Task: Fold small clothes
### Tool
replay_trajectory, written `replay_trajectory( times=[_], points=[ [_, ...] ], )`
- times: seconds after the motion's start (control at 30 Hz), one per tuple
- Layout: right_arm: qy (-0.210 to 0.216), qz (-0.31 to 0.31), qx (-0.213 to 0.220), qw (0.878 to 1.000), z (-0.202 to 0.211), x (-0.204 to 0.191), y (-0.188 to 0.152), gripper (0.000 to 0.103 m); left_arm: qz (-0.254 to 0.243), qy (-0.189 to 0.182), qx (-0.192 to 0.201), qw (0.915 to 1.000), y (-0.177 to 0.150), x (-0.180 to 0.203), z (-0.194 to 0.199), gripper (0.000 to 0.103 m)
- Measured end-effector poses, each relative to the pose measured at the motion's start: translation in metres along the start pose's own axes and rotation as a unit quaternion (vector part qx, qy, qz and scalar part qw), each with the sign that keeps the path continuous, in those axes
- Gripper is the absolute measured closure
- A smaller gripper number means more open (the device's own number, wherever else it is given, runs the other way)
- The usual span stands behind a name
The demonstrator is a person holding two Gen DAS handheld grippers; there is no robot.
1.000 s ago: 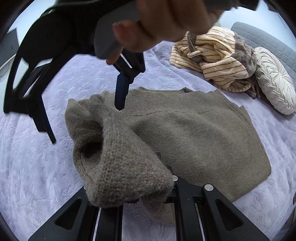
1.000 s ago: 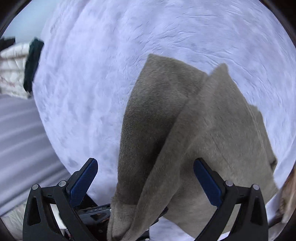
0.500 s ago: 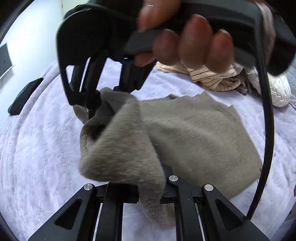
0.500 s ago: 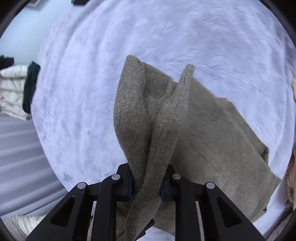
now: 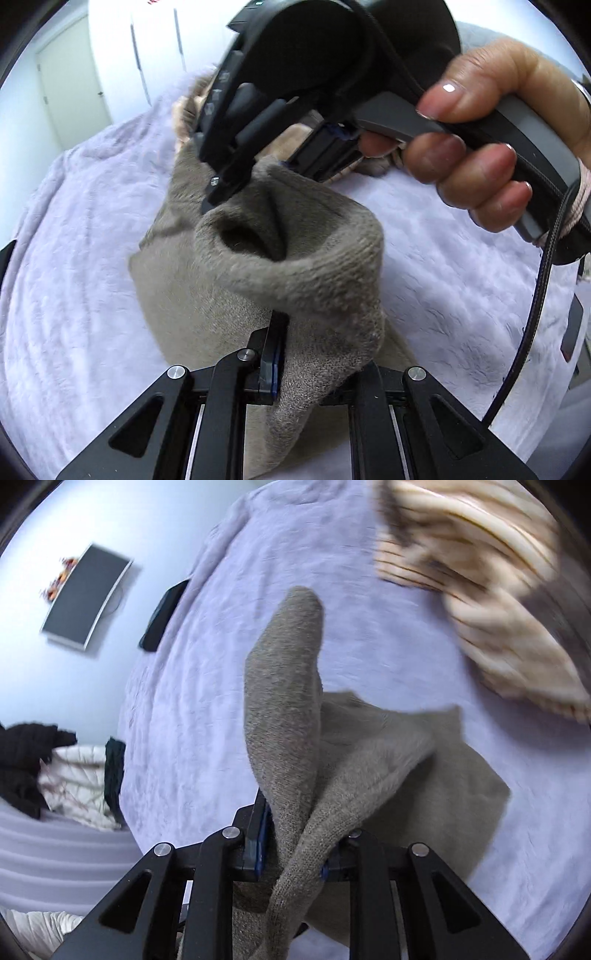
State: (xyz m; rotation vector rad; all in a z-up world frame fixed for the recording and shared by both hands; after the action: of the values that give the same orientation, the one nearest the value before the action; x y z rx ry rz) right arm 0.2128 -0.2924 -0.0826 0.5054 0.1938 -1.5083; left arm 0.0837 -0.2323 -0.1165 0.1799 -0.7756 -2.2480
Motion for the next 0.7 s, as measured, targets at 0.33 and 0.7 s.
replay_trajectory(
  times=[0.33,0.7],
  points=[
    [0.023,-0.127,-0.017,0.992,-0.062,0.115,-0.07,0.066,-0.001,0.004,-0.082,0.9966,-0.037,0.028,-0.057,0.09],
    [-0.037,-0.141,0.006,0.989,-0.006,0.121,-0.099,0.041,0.036,-0.008,-0.098,0.9945,-0.069,0.024,0.012,0.034]
  ],
)
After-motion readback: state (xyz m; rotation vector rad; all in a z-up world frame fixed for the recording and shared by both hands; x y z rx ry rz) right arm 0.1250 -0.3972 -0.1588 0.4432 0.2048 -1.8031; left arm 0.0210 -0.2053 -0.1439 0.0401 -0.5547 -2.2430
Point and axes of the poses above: each gripper's, at about its wrist camera, not at the fingertips, and z roughly against the way its jaws point, x to its right, y to its top, the point moved 8 cm from there along -z, roughly the way its jaws point, and after that the axes turned 9 degrees about -y, right-handed, at the moved point
